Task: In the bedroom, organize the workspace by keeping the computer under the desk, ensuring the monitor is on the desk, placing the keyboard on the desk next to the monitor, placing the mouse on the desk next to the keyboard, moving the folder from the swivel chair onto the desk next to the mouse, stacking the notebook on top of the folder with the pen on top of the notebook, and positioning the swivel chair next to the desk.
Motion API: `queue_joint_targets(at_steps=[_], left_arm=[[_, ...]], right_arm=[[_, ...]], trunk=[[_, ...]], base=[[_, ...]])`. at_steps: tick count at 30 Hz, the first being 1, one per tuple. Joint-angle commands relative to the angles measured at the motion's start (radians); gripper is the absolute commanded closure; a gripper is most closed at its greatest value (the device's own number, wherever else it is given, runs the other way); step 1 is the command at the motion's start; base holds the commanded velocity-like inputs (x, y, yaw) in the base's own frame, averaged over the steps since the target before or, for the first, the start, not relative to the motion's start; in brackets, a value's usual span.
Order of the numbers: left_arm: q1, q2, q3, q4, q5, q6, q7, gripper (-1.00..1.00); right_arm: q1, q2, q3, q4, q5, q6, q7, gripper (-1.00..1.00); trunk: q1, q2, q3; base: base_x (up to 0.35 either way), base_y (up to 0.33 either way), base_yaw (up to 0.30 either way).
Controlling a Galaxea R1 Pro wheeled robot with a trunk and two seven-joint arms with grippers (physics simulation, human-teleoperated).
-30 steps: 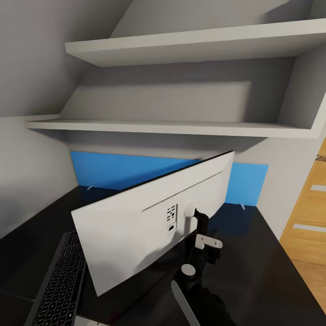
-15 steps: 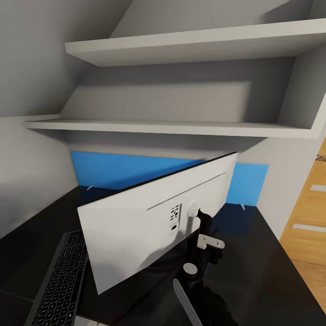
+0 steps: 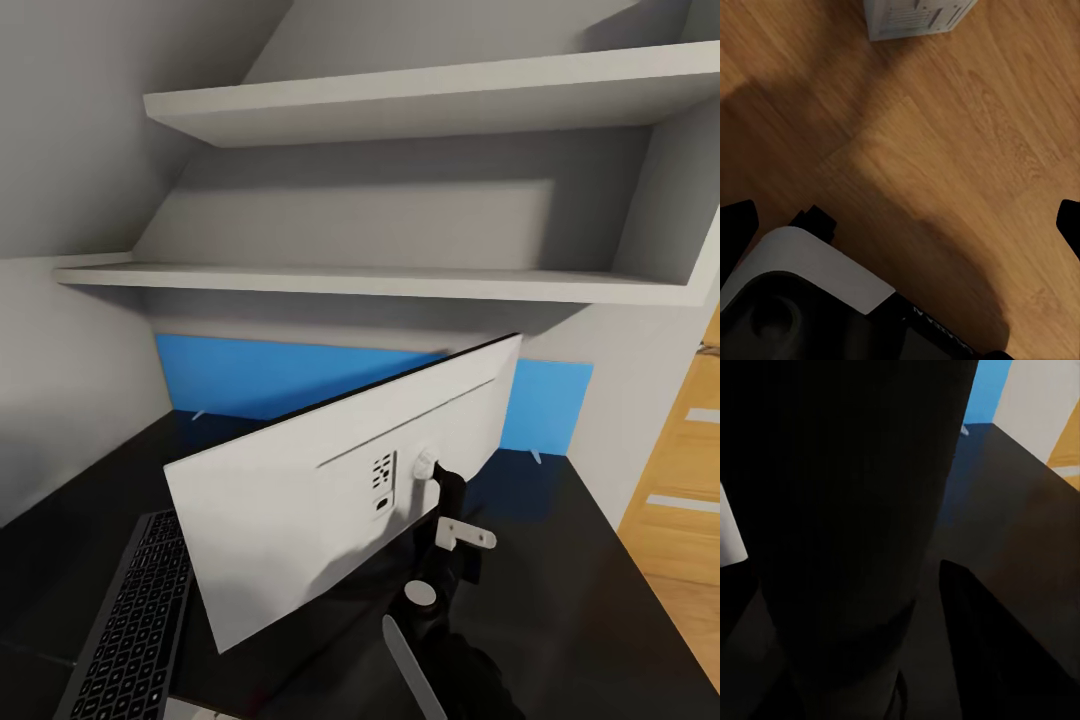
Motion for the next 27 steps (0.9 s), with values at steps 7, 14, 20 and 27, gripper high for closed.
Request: queue_joint_targets(at_steps=[7, 14, 20, 27], left_arm=[[0.000, 0.001, -0.005, -0.003, 0.007, 0.002, 0.010, -1.00], [0.000, 0.001, -0.005, -0.003, 0.007, 0.001, 0.011, -1.00], [0.000, 0.001, -0.005, -0.003, 0.007, 0.001, 0.011, -1.00], [0.000, 0.001, -0.005, -0.003, 0.007, 0.002, 0.010, -1.00]], right_arm=[[-0.001, -0.002, 0.000, -0.002, -0.006, 0.007, -0.008, 1.00], [-0.002, -0.003, 0.000, -0.002, -0.005, 0.007, -0.008, 1.00], [-0.006, -0.003, 0.000, -0.002, -0.005, 0.007, -0.008, 1.00], [-0.010, -0.003, -0.001, -0.002, -0.005, 0.007, -0.008, 1.00]], trunk=[[0.000, -0.001, -0.001], [0.000, -0.001, -0.001], [0.000, -0.001, -0.001], [0.000, -0.001, -0.001]], base=[[0.000, 0.000, 0.000], [0.000, 0.000, 0.000], [-0.056, -0.050, 0.000], [-0.071, -0.063, 0.000]])
